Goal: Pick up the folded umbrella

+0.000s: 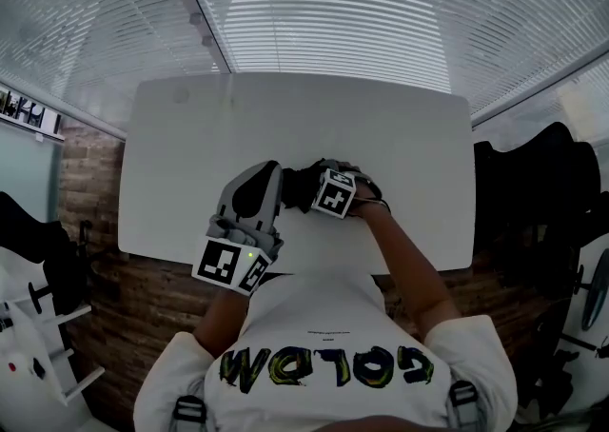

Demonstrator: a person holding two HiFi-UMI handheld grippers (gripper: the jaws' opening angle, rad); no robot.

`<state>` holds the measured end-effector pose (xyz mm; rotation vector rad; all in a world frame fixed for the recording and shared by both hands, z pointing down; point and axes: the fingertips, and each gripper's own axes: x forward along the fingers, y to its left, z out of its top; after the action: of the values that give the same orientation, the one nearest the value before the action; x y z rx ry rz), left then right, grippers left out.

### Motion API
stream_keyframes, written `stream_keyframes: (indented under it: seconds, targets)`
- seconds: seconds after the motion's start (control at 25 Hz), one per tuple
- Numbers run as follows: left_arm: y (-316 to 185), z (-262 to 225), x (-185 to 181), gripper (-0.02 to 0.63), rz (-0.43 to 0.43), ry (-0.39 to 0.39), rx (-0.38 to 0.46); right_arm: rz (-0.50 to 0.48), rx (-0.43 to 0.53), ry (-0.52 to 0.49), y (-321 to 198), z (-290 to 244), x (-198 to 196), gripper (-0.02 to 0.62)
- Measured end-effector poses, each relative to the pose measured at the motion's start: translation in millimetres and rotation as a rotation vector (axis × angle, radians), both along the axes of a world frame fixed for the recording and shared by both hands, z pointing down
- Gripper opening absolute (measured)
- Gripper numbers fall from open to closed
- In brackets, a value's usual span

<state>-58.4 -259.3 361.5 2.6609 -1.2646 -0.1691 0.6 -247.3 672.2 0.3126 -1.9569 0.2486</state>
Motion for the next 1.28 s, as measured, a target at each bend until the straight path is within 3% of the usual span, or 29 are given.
stream_keyframes:
  seconds: [0.2, 0.48, 0.64, 0.84, 1.28]
  targets:
    - [0.4, 1.0, -1.9, 0.009, -0.003, -0.001, -0.003, -0.037, -0.061, 0.031, 6.6, 17.5, -3.4, 0.43]
    - [-0.5, 2.7, -8.3, 0.009, -0.016, -0.001, -0.004, -0.068, -0.019, 0.062, 10.1, 32.2, -6.8, 0.422]
    - [0.5, 3.9, -10.0, 0.009, -0.018, 0.0, -0.005, -0.082, -0.012, 0.052, 15.5, 31.1, -10.6, 0.334]
    - [2.5, 1.7, -8.3, 0.009, -0.012, -0.001, 0.002, -0.059, 0.009, 0.041, 14.1, 27.4, -10.1, 0.279]
    - [4.5, -1.3, -8.4, 0.009, -0.012, -0.003, 0.008, 0.067, 0.081, -0.057, -1.9, -7.4, 6.0, 0.265]
